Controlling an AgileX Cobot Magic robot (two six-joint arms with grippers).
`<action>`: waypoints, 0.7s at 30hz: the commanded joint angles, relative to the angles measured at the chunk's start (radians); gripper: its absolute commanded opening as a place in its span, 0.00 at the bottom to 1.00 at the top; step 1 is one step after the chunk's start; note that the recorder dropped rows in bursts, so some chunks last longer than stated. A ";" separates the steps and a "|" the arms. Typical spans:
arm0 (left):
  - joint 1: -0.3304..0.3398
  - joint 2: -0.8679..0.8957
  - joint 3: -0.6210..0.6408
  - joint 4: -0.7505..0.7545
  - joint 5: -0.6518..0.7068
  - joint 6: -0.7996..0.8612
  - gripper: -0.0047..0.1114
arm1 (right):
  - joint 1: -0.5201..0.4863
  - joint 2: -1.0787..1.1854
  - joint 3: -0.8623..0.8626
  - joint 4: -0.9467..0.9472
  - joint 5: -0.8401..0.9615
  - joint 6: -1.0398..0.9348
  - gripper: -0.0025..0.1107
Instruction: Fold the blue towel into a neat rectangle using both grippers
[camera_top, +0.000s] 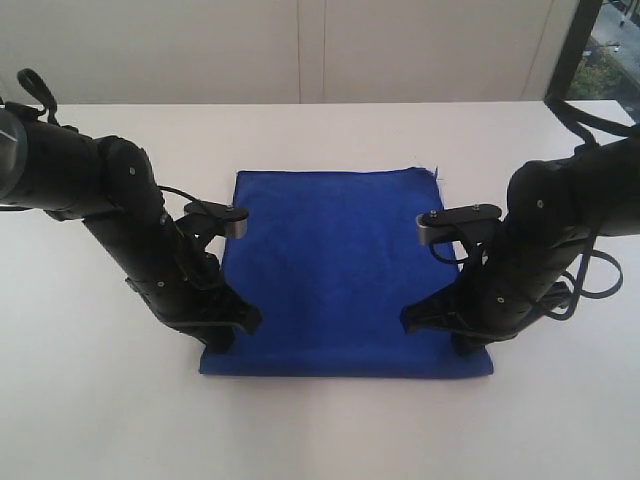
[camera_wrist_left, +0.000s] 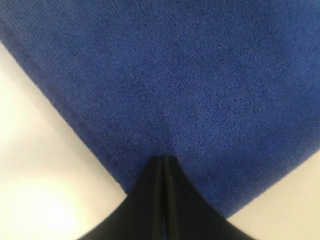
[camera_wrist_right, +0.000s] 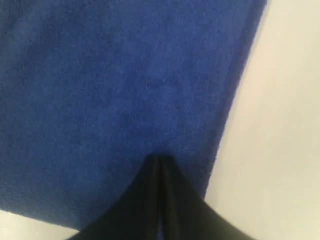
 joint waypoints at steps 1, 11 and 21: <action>-0.006 0.020 0.010 0.026 0.027 -0.001 0.04 | -0.001 -0.005 0.004 0.004 -0.010 0.005 0.02; 0.006 0.020 0.010 0.076 0.030 -0.047 0.04 | -0.001 -0.005 0.004 0.065 -0.068 0.005 0.02; 0.006 0.020 0.010 0.157 0.035 -0.128 0.04 | -0.001 -0.005 0.004 0.079 -0.087 0.005 0.02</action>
